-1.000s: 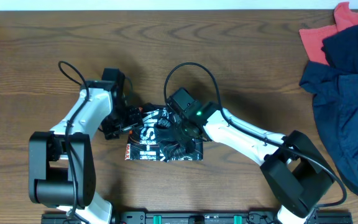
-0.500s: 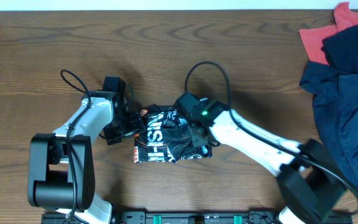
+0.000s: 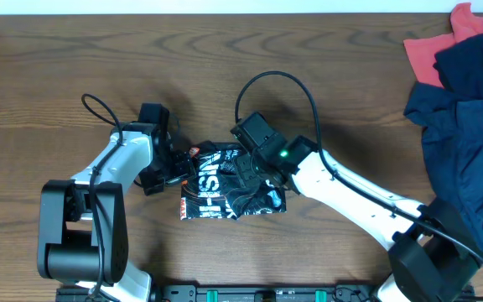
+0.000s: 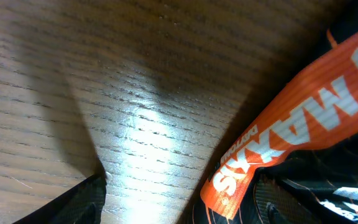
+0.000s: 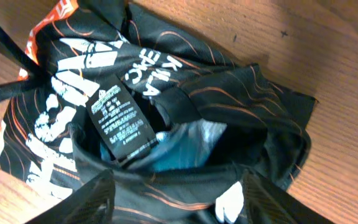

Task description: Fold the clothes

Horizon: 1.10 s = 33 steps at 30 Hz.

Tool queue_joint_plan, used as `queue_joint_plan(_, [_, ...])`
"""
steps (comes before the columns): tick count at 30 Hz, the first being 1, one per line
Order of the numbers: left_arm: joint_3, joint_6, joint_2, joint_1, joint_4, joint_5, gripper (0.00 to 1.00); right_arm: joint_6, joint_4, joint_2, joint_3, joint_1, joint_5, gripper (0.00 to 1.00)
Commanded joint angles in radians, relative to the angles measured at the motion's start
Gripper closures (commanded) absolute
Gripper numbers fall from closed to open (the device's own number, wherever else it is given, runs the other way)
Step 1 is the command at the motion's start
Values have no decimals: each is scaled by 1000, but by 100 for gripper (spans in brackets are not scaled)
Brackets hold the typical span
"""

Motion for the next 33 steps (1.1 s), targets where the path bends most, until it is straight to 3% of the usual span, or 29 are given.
queue_joint_plan(1, [-34, 13, 28, 2, 19, -9, 21, -15, 24, 63, 3, 10, -7, 39])
queue_joint_plan(5, [-34, 13, 28, 2, 15, -8, 21, -4, 36, 118, 3, 10, -23, 51])
queue_joint_plan(7, [-34, 13, 28, 2, 11, -8, 22, -5, 24, 129, 3, 11, -23, 73])
queue_joint_plan(8, [-34, 13, 28, 2, 11, -9, 22, -5, 11, 129, 3, 10, -20, 92])
queue_joint_plan(9, [-34, 13, 28, 2, 11, -8, 21, 2, -4, 128, 3, 9, -10, 99])
queue_joint_plan(14, [-34, 13, 28, 2, 11, -9, 21, 80, -99, 78, 3, -8, 77, 99])
queue_joint_plan(24, [-34, 13, 28, 2, 11, -9, 21, 57, -343, 10, 2, -89, 166, 99])
queue_joint_plan(29, [-34, 13, 28, 2, 11, -9, 21, 48, -377, 10, -4, -116, 164, 99])
queue_joint_plan(31, [-34, 13, 28, 2, 8, -9, 21, 33, -351, 6, -2, -118, 114, 93])
queue_joint_plan(33, [-34, 13, 28, 2, 7, -9, 22, -33, -307, -5, 5, -115, -2, 79])
